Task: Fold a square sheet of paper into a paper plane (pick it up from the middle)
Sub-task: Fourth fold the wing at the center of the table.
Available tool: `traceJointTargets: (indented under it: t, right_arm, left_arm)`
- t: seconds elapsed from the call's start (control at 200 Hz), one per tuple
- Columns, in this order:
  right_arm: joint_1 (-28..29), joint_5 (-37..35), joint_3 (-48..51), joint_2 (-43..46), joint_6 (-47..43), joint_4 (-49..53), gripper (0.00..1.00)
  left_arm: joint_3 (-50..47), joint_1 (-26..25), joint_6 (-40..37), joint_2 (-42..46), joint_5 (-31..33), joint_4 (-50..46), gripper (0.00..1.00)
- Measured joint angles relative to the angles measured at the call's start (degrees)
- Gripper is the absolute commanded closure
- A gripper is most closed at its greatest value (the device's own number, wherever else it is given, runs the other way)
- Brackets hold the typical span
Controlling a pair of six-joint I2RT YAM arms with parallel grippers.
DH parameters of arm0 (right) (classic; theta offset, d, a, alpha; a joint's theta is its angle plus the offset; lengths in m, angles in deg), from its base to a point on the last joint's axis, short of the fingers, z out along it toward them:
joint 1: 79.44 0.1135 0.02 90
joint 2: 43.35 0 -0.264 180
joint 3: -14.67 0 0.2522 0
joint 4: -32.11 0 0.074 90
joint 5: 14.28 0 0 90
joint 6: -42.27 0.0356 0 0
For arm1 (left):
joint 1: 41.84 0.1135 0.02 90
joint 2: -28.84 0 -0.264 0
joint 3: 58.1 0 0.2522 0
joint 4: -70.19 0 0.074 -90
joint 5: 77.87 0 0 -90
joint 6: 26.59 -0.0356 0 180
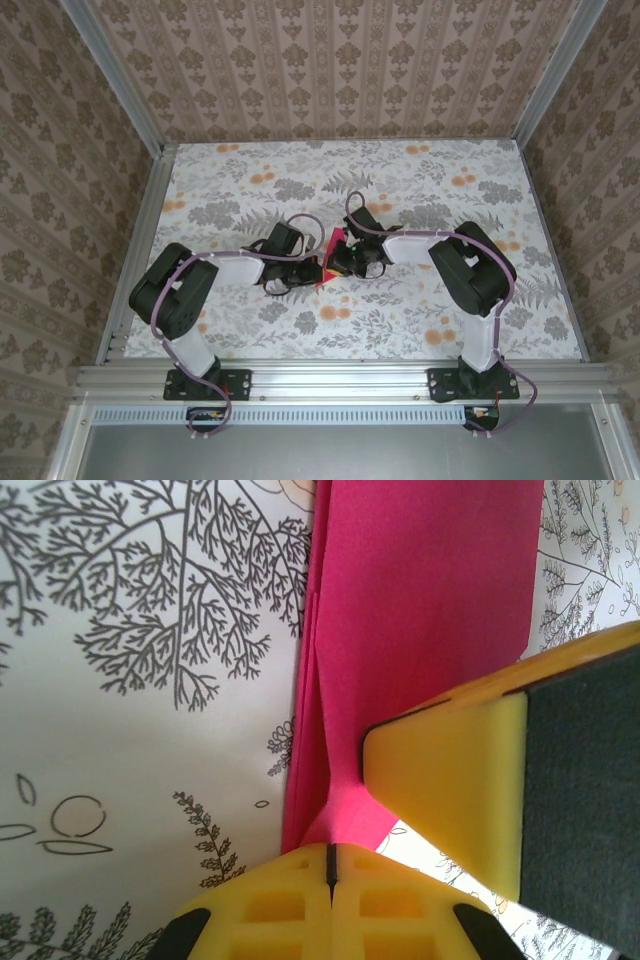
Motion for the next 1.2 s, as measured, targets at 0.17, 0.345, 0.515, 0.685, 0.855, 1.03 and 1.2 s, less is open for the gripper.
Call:
traceJointTargets:
  t: [0.17, 0.345, 0.515, 0.685, 0.855, 1.03, 1.2]
  right_arm:
    - [0.39, 0.50, 0.02, -0.04, 0.81, -0.20, 0.93]
    - [0.37, 0.87, 0.00, -0.44, 1.81, -0.61, 0.93]
    - [0.39, 0.46, -1.44, -1.03, 1.66, 1.62, 0.92]
    - [0.61, -0.96, -3.93, -1.95, 0.98, 5.49, 0.92]
    - [0.52, -1.99, -5.07, -2.36, -0.04, 6.86, 0.92]
    - [0.42, -2.21, -5.66, -2.75, -1.27, 6.95, 0.91]
    - [-1.09, -2.40, -6.88, -3.78, -2.75, 6.25, 0.90]
  left_arm:
    - [-0.24, 0.07, 0.26, 0.00, -0.20, 0.35, 1.00]
    - [-0.55, 0.24, 0.90, 0.00, -0.28, 0.87, 1.00]
    - [-1.05, 0.37, 1.51, 0.00, -0.50, 1.70, 1.00]
    - [-1.70, 0.39, 2.05, 0.26, -0.61, 2.62, 1.00]
    - [-2.99, 0.52, 2.12, 0.85, -0.46, 4.17, 1.00]
    - [-3.54, 0.76, 2.12, 1.03, -0.48, 5.07, 1.00]
    - [-3.69, 0.76, 2.10, 1.03, -0.66, 5.62, 1.00]
